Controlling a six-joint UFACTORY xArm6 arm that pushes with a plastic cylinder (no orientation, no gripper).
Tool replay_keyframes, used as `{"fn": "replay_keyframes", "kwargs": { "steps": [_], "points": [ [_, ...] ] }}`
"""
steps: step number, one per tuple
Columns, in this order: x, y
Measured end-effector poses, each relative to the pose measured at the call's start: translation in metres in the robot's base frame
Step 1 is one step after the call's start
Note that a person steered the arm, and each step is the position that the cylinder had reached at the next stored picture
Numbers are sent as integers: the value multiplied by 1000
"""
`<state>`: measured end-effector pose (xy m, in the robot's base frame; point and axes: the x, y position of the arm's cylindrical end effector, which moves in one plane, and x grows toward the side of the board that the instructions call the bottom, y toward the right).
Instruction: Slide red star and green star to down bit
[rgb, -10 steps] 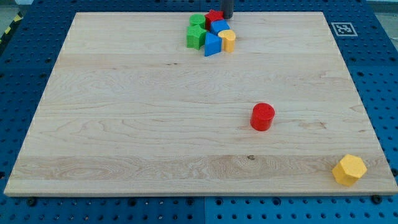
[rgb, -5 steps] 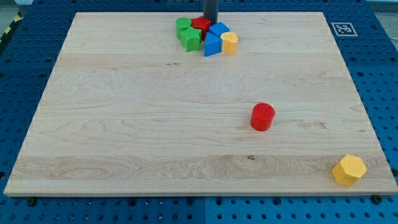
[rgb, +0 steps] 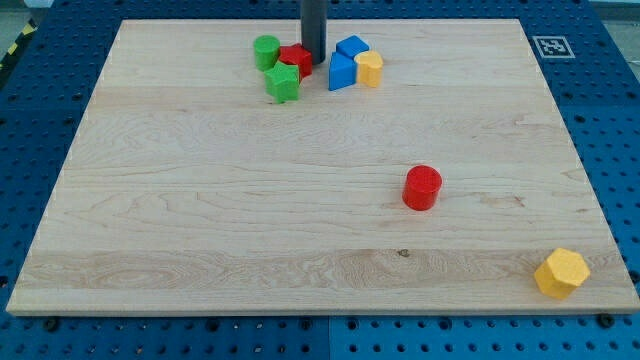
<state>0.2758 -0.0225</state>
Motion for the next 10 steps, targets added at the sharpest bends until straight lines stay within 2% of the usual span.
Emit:
{"fn": "replay_keyframes", "kwargs": {
  "steps": [3,6,7,10],
  "points": [
    [-12,-64],
    [4,-65],
    [4,-47],
    [57,-44]
  ]
}}
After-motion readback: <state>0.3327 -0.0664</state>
